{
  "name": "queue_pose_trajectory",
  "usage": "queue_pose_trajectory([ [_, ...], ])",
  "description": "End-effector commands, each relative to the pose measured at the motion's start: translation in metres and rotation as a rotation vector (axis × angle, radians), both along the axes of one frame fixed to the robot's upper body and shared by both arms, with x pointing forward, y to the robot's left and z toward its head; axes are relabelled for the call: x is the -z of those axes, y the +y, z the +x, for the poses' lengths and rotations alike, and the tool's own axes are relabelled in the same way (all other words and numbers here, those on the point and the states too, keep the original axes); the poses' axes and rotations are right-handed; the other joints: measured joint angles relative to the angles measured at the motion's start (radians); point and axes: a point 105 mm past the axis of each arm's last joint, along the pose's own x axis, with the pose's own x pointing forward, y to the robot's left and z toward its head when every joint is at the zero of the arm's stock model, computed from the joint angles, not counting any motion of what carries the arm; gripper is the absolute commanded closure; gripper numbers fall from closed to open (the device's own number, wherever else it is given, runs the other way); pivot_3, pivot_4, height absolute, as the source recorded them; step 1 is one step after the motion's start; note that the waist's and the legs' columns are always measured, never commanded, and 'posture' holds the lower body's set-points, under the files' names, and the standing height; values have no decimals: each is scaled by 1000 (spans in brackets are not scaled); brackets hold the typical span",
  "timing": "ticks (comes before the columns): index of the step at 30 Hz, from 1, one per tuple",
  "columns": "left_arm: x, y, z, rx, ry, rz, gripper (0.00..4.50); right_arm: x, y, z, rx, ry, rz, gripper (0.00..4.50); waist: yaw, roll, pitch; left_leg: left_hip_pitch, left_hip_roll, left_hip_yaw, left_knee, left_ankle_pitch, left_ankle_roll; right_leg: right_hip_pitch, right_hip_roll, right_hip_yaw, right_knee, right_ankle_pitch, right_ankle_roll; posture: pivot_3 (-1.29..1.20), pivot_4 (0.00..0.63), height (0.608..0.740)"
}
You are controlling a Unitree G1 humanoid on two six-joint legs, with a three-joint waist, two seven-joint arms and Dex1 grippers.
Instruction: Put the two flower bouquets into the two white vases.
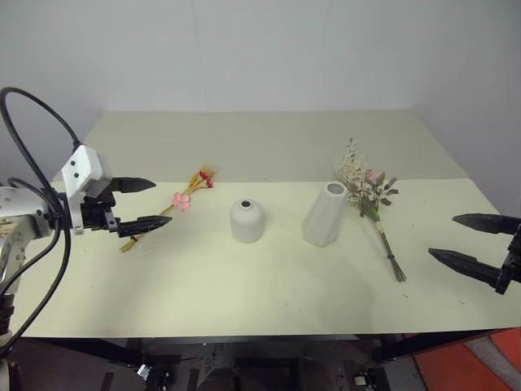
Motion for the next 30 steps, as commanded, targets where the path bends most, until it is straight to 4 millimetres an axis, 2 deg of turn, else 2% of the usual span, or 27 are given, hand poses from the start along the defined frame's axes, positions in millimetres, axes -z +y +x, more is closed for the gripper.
queue_pose_trajectory([
  [1, -9, 1, -2, 6, -40, 12, 8, -15, -2, -2, 8, -68, -29, 127, 0, 0, 0, 0, 0, 0, 0, 0, 0, 0, 0, 0, 0, 0, 0, 0, 150, 740],
  [17, -11, -1, 1, 7, -33, 9, 8, -10, -1, -8, 27, -55, -22, 127, 0, 0, 0, 0, 0, 0, 0, 0, 0, 0, 0, 0, 0, 0, 0, 0, 150, 740],
  [21, 3, 12, 17, -137, 11, 42, 8, -9, 2, -6, 37, -54, -25, 127, 1, 0, 0, 0, 0, 0, 0, 0, 0, 0, 0, 0, 0, 0, 0, 0, 150, 740],
  [25, 1, 14, 44, -328, -2, -78, 8, -15, 27, -3, -23, -70, 2, 127, 2, 0, 0, 1, 0, 0, 0, 0, 0, 1, 0, 0, 1, 0, 0, 0, 150, 740],
  [30, 19, 10, 73, -513, 122, -55, 8, -17, 63, 5, -116, -91, 39, 127, 1, -2, 0, 0, -1, -1, 1, 0, 0, 1, 0, 0, 1, 0, 0, 0, 150, 740],
])
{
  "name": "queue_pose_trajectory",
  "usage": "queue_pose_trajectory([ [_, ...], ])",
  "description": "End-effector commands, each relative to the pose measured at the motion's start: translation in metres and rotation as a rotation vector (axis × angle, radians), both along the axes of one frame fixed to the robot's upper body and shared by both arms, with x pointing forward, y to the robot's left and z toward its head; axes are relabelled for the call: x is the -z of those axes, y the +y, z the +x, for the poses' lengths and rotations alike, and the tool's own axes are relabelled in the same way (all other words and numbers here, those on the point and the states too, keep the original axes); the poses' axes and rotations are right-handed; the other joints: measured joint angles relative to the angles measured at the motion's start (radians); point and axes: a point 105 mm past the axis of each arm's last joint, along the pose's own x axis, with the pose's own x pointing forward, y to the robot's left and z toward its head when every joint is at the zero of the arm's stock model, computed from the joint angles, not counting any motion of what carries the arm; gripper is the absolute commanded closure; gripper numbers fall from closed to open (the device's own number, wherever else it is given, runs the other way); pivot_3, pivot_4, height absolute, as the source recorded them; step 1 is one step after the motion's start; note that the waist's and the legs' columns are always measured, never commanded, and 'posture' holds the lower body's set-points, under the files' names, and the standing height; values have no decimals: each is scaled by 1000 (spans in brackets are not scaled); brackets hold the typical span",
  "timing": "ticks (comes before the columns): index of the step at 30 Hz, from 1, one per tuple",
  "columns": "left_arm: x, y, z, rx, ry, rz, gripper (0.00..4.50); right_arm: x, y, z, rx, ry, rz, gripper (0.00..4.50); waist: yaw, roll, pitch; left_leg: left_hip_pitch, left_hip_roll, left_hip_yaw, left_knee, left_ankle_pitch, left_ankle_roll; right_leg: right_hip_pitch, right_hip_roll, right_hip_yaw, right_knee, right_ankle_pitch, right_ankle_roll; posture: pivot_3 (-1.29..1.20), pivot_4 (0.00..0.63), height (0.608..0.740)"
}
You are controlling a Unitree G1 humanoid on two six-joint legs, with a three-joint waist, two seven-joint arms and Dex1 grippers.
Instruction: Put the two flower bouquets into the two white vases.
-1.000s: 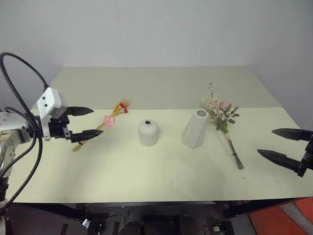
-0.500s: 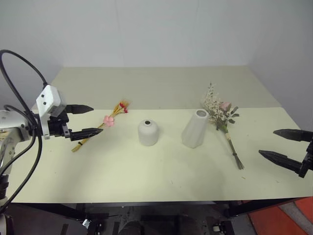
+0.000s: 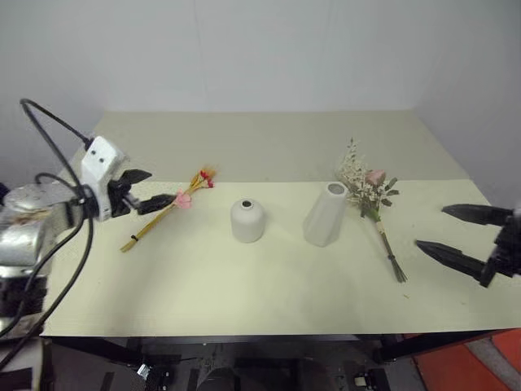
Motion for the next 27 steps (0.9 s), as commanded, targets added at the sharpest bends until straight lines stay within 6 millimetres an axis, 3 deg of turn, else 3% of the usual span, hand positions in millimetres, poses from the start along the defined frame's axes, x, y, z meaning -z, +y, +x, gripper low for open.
queue_pose_trajectory([
  [1, 12, 9, 22, -152, 91, 80, 8, -2, 21, 3, -49, -13, 18, 127, 0, 0, 0, -1, -1, 0, 0, 0, 0, -1, 0, 0, 0, 0, -1, 0, 150, 740],
  [5, 23, 11, 43, -175, 211, 198, 8, 3, 35, 7, -88, 27, 37, 127, 1, -1, 0, -1, -5, 0, 0, 0, 0, -1, 0, 0, 0, 2, -2, 0, 150, 740],
  [11, 18, 19, 69, -167, 316, 458, 8, 7, 54, 10, -165, 43, 35, 127, 1, -3, 2, -3, -6, 0, 1, 0, 0, -3, 0, -1, -1, 4, -5, 0, 150, 740],
  [14, 25, 12, 72, -109, 368, 492, 8, 10, 57, 10, -163, 47, 43, 127, 2, -3, 2, -4, -6, 0, 1, -1, 1, -3, -1, -1, -1, 3, -5, 0, 150, 740],
  [21, 62, 10, 66, -36, 497, 598, 8, 3, 68, 4, -192, 30, 73, 127, -2, -4, 3, -6, -7, 0, 2, -1, 2, -5, -2, -1, 0, 3, -4, 0, 150, 740],
  [27, 72, 2, 71, -67, 484, 549, 8, 8, 65, 0, -158, 45, 69, 127, 5, -5, 3, -10, -7, 0, 5, -1, 2, -7, -3, -1, 1, 4, -2, 0, 150, 740],
])
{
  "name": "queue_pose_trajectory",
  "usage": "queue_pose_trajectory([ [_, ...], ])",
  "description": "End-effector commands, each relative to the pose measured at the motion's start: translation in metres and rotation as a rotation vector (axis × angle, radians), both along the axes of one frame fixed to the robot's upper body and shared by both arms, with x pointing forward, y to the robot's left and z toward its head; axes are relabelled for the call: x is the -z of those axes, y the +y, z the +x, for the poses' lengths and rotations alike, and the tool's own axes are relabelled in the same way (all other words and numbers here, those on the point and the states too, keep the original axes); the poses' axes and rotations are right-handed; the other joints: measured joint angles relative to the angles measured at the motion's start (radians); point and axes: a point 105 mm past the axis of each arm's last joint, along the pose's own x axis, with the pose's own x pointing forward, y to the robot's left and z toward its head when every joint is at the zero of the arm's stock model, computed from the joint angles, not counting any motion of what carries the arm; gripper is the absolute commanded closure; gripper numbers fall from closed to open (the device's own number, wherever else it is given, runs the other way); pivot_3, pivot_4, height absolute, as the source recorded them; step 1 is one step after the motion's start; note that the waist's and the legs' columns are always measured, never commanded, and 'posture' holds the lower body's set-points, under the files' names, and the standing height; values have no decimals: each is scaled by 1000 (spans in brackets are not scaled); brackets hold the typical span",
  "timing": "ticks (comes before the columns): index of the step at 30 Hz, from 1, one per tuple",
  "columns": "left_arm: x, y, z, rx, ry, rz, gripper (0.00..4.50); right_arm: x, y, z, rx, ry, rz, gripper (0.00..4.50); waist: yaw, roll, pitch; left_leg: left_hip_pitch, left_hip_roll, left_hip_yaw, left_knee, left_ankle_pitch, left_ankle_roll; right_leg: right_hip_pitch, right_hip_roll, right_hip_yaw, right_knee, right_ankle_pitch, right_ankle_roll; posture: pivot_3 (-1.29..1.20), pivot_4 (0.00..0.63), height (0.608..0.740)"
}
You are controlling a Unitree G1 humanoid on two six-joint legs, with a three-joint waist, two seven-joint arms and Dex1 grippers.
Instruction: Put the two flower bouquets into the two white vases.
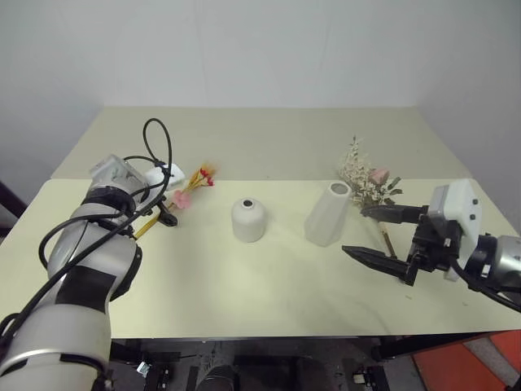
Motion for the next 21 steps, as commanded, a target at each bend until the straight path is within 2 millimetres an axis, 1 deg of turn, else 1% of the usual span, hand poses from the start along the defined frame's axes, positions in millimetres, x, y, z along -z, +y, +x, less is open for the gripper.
queue_pose_trajectory([
  [1, -5, -3, 6, -29, -50, -22, 8, -4, -3, -4, 32, -29, -13, 127, 6, 0, 0, 0, 0, 0, 1, 0, 0, 0, 0, 0, 0, 0, 1, 0, 150, 740],
  [3, -5, -2, 8, -40, -74, -16, 8, -4, -5, -6, 40, -25, -8, 127, 7, 0, 0, -1, 0, 0, 4, 0, 0, 0, 0, 0, 1, 0, 2, 0, 150, 740],
  [5, -5, -3, 12, -74, -115, -34, 8, -4, -6, -7, 46, -24, -10, 127, 8, 0, 0, -1, 0, -1, 6, 0, 1, 1, 0, 0, 2, -2, 6, 0, 150, 740],
  [8, -5, -1, 15, -103, -153, -44, 8, -3, -9, -9, 67, -22, -24, 127, 9, 0, 0, -1, 0, -1, 8, 0, 1, 1, 0, 0, 2, -2, 8, 0, 150, 740],
  [11, -9, -2, 16, -151, -180, -149, 8, -3, -11, -11, 77, -20, -21, 127, 9, 0, 0, -1, 0, -1, 8, -1, 1, 1, 0, 0, 1, 0, 6, 0, 150, 740],
  [14, -7, 0, 13, -203, -174, -266, 8, -1, -12, -11, 87, -18, -22, 127, 6, 0, 0, -2, 0, -1, 8, -1, 2, 1, 0, 0, 1, 2, 2, 0, 150, 740],
  [16, 1, 4, 7, -216, -137, -302, 8, -1, -12, -11, 94, -18, -20, 127, 3, 0, 0, -2, -1, -1, 8, -1, 2, 1, 0, 0, 1, 2, 2, 0, 150, 740],
  [19, 19, 13, -2, -242, -76, -292, 8, -1, -14, -11, 101, -15, -15, 127, -2, 0, 0, -1, -1, -1, 8, -1, 2, 1, 0, 0, 2, 2, 2, 0, 150, 740],
  [21, 29, 20, -7, -266, -58, -272, 398, 1, -15, -10, 105, -13, -16, 0, -1, 0, -1, 0, -1, -1, 8, -1, 2, 1, 0, 0, 2, 2, 2, 0, 150, 740],
])
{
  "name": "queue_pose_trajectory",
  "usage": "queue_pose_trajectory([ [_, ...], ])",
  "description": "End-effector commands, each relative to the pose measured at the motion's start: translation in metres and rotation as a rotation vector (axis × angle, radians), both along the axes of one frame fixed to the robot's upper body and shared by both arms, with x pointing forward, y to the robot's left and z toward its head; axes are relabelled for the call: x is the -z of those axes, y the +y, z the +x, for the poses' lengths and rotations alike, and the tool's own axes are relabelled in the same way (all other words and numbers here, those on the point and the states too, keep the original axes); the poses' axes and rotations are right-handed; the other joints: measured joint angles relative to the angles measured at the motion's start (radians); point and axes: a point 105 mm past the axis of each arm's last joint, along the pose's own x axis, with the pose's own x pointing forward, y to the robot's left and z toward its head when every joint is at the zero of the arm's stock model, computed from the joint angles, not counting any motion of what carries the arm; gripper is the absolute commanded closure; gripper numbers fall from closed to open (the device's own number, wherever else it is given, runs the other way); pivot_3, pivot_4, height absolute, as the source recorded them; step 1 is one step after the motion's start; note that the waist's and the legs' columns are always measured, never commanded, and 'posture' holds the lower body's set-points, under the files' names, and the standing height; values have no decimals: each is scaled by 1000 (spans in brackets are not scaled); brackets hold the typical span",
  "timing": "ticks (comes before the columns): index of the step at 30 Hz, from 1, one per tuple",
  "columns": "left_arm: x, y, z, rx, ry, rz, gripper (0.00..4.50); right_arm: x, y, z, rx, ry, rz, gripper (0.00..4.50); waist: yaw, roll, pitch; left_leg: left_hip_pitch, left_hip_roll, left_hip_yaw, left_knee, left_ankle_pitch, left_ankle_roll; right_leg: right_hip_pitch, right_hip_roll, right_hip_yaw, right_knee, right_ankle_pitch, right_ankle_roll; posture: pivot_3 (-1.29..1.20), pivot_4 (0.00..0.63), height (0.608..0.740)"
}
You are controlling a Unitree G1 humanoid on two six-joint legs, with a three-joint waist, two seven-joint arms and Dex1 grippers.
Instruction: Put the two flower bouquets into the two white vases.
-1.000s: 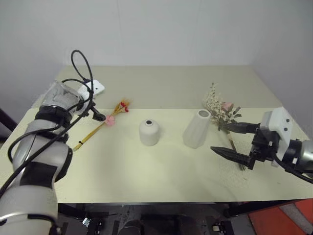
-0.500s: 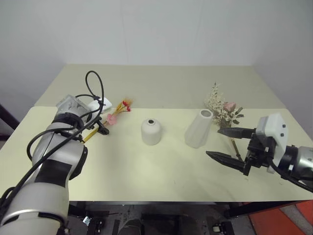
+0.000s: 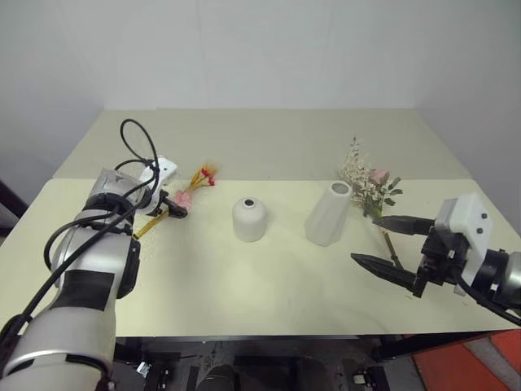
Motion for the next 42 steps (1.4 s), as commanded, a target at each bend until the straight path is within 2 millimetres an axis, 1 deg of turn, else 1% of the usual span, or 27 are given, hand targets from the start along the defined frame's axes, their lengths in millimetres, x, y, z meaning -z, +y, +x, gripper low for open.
queue_pose_trajectory([
  [1, 21, 17, -11, -46, 64, 44, 398, -8, -1, -1, 7, -40, 3, 0, 0, 0, -1, 2, 0, 0, 0, 0, 0, 2, 0, 0, 0, 0, 0, 0, 150, 740],
  [3, 30, 23, -16, -62, 86, 59, 398, -8, -2, 0, 14, -34, 13, 0, -3, 1, -3, 7, 0, 0, -1, 0, 0, 7, 0, 0, -1, -1, 2, 0, 150, 740],
  [4, 32, 23, -17, -65, 92, 54, 398, -8, -2, 0, 15, -33, 13, 0, -5, 1, -4, 8, 1, 0, -1, -1, 1, 8, 0, 1, -1, -4, 7, 0, 150, 740],
  [7, 33, 17, -19, -64, 103, -28, 1013, -6, -4, 0, 21, -27, 10, 0, -8, 1, -8, 9, 1, 2, -1, -1, 1, 8, 0, 2, 0, -5, 8, 0, 150, 740],
  [10, 32, 16, -18, -64, 104, -29, 1936, -5, -3, 1, 22, -27, 12, 0, -9, 1, -8, 9, 2, 2, -1, -1, 1, 8, 1, 2, 0, -5, 8, 0, 150, 740],
  [16, 29, 24, -19, -98, 103, -9, 3855, -5, -3, 5, 21, -33, 13, 0, -8, 2, -10, 9, 1, 2, -1, -1, 1, 8, 1, 2, 1, -5, 8, 0, 150, 740],
  [17, 28, 25, -19, -97, 101, -9, 4177, -5, -3, 5, 22, -33, 13, 0, -8, 2, -10, 9, 1, 2, -1, -1, 1, 8, 1, 2, 1, -5, 7, 0, 150, 740],
  [18, 22, 22, -16, -86, 80, -21, 4484, -4, -4, 4, 25, -31, 17, 0, -8, 2, -10, 9, 1, 2, -1, -1, 1, 8, 1, 2, 1, -5, 7, 0, 150, 740],
  [24, -5, 11, -4, -47, -12, -60, 4484, -2, -3, 4, 34, -35, 21, 0, -6, 2, -10, 8, 1, 2, -1, -1, 1, 7, 1, 2, 0, -4, 7, 0, 150, 740],
  [26, -21, 4, 4, -41, -78, -98, 4484, -1, -4, 4, 38, -36, 22, 0, -3, 1, -9, 8, 1, 2, -1, -1, 1, 6, 1, 2, 0, -4, 7, 0, 150, 740],
  [28, -49, -11, 14, -1, -185, -211, 4484, -1, -4, 4, 42, -37, 22, 0, 0, -1, -8, 6, 1, 2, -1, -1, 1, 5, 1, 2, 0, -3, 5, 0, 150, 740],
  [29, -69, -22, 18, 38, -253, -297, 4484, -1, -5, 4, 44, -37, 22, 0, 1, -3, -7, 6, 1, 1, -1, -1, 1, 4, 1, 2, 0, -2, 4, 0, 150, 740],
  [30, -83, -28, 20, 65, -296, -353, 4484, 0, -5, 3, 46, -38, 22, 0, 3, -4, -6, 5, 1, 1, 0, -1, 1, 4, 1, 2, 0, -2, 3, 0, 150, 740],
  [32, -139, -52, 19, 199, -444, -542, 4484, -1, -5, 3, 48, -38, 21, 0, 8, -4, -6, 2, 1, -1, 1, -1, 1, 2, 0, 0, -1, 0, 1, 0, 150, 740],
  [33, -159, -61, 16, 261, -494, -605, 4484, -1, -5, 3, 49, -36, 25, 0, 9, -4, -6, 0, 0, -1, 1, -1, 1, 2, 0, 0, -1, 1, 1, 0, 150, 740],
  [35, -195, -78, 6, 397, -603, -748, 4484, 0, -5, 3, 50, -37, 25, 0, 8, -4, -6, -5, 0, -1, 2, -1, 1, -3, 0, -1, -1, 3, 2, 0, 150, 740],
  [36, -208, -85, 2, 452, -675, -806, 4484, 0, -5, 3, 50, -38, 25, 0, 7, -4, -6, -8, 0, -1, 2, 0, 0, -6, 0, -1, 0, 5, 2, 0, 150, 740],
  [37, -215, -89, -1, 495, -724, -847, 4484, 1, -5, 3, 51, -38, 25, 0, 7, -3, -7, -9, -1, 0, 2, 0, 0, -7, -1, 0, 0, 6, 2, 0, 150, 740],
  [40, -229, -103, -12, 616, -852, -982, 4484, 1, -5, 3, 54, -41, 22, 0, 5, -3, -7, -8, -4, 0, 2, 0, 0, -7, -4, 1, -1, 6, 2, 0, 150, 740],
  [42, -232, -109, -23, 702, -860, -1086, 4484, 0, -5, 2, 54, -44, 22, 0, 2, -3, -7, -7, -4, 1, 3, 0, 0, -7, -4, 2, -2, 6, 2, 0, 150, 740],
])
